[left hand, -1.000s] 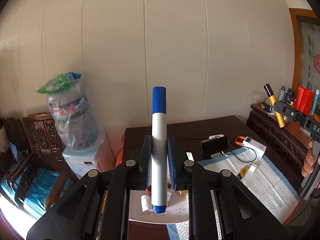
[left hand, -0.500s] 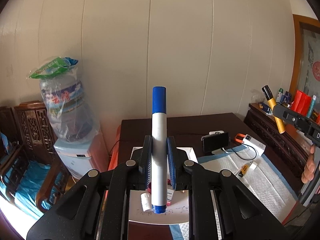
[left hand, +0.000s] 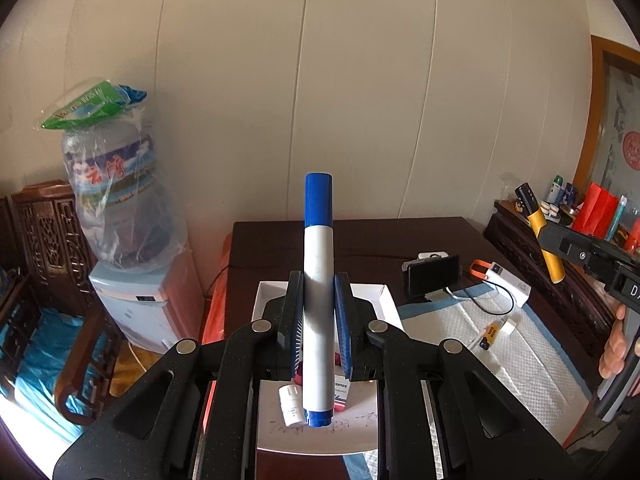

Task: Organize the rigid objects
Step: 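Lift and carry the marker and yellow lighter over the white tray, then lower and release the marker and yellow lighter into the white tray, then move both tools back over the remaining items on the pad, then grasp the cartoon sticker card with the left tool while the right tool grasps the white charger plug, then lift and carry the sticker card and charger plug over the white tray, then lower and release the sticker card and charger plug into the white tray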

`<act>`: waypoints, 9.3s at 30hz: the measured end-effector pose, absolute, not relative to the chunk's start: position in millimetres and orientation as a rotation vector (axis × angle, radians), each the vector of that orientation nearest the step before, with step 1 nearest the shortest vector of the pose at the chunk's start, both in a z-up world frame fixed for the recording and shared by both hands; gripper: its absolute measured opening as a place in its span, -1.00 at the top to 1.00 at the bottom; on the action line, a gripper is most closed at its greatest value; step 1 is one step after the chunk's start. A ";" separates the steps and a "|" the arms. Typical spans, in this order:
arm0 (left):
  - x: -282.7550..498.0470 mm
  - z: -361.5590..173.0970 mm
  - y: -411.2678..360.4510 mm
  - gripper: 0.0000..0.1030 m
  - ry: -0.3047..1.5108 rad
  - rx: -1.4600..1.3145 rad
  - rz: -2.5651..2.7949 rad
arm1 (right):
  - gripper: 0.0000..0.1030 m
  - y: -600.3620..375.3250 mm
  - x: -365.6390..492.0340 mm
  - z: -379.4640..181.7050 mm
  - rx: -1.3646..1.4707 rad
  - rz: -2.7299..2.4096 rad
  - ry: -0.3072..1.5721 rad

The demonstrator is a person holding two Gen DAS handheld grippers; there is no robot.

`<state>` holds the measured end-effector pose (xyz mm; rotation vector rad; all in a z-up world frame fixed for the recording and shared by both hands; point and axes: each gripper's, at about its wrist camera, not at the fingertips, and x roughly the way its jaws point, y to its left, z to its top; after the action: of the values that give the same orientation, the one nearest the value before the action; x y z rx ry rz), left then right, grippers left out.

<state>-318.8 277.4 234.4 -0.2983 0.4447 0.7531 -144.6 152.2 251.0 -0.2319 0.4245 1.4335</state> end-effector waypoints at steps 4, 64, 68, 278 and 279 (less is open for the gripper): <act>-313.6 226.2 286.1 0.72 0.458 -0.313 0.740 | 0.56 163.3 -141.9 244.5 -0.249 1.428 0.450; -285.6 144.7 317.6 -1.00 0.509 -0.576 0.808 | -1.00 227.3 -141.8 119.4 -0.481 1.303 0.644; -288.3 164.0 295.9 -1.00 0.478 -0.538 0.797 | -1.00 211.4 -148.0 131.2 -0.462 1.300 0.616; -261.4 78.9 378.5 -1.00 0.735 -0.566 0.815 | -1.00 276.1 -119.5 90.1 -0.461 1.344 0.801; -265.1 83.0 374.4 -1.00 0.724 -0.566 0.816 | -1.00 273.1 -122.1 92.5 -0.462 1.344 0.791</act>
<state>-265.1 374.4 83.0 -0.5662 0.7242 0.8163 -122.1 273.1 92.5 -0.4624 0.7905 1.3443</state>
